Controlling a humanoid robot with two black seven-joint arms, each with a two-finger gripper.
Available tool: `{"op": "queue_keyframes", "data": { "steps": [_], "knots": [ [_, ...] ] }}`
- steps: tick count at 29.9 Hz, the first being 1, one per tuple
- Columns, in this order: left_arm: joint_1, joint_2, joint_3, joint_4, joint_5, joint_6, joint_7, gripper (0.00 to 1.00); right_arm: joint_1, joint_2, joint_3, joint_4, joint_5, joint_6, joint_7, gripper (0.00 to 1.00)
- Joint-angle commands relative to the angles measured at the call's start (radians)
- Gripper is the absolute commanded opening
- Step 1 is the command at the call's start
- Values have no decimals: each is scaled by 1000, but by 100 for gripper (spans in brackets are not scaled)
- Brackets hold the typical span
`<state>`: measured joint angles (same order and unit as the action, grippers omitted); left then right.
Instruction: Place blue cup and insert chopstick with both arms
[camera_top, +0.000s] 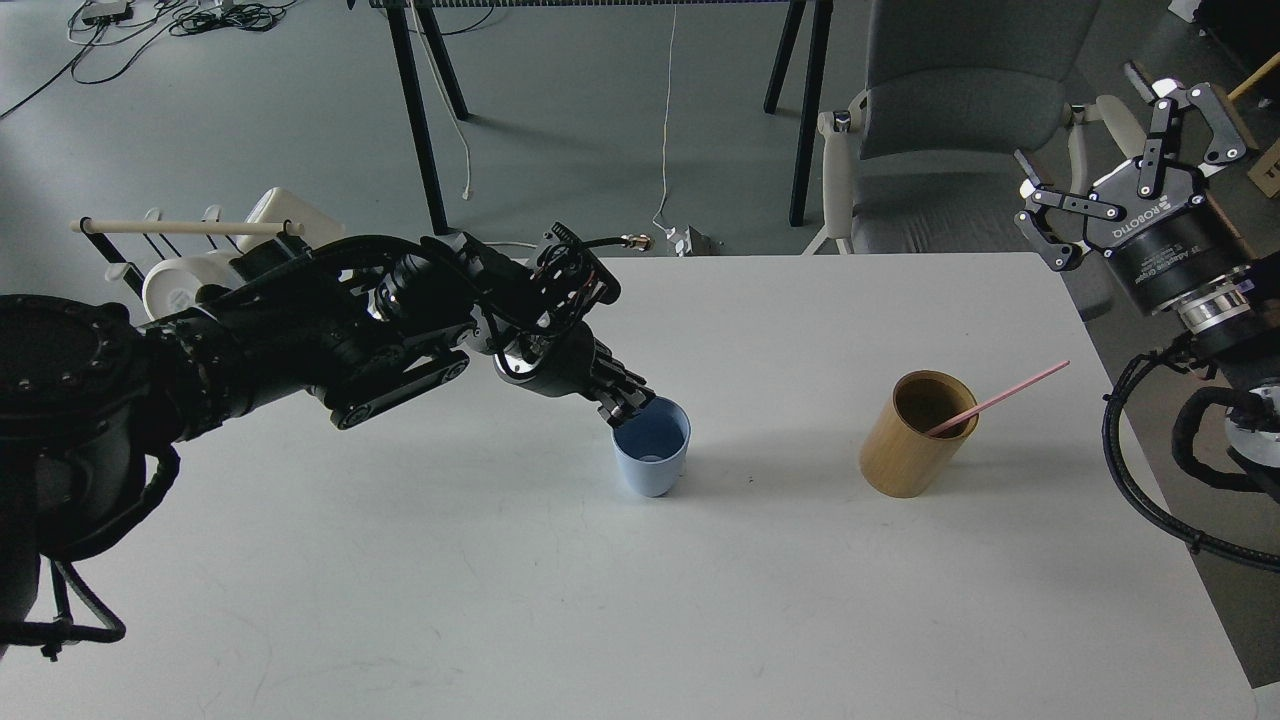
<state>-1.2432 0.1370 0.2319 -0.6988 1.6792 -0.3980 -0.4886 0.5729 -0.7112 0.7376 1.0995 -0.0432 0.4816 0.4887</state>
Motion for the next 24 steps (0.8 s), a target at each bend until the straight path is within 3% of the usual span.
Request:
{"op": "queue_keyframes", "data": {
  "steps": [1,7,12,17,20,24],
  "knots": [
    [7,29,-39,1,-113,1,0,45,10,-57,-3,26,-67,-9,0,97],
    [36,113,-78,1,-393,5,0,52,47,-217,0,88,-291,-87,0,97],
    [86,176,-210,-11,-624,4,0,53,41,-373,0,184,-504,-234,0,97],
    [209,226,-478,-83,-739,-5,0,55,-13,-465,-29,276,-822,-483,0,97],
    [300,243,-658,-142,-796,-79,0,56,-54,-485,-61,316,-886,-622,0,97],
    [427,254,-900,-203,-843,-91,0,57,-111,-502,-116,338,-964,-771,0,97]
  ]
}}
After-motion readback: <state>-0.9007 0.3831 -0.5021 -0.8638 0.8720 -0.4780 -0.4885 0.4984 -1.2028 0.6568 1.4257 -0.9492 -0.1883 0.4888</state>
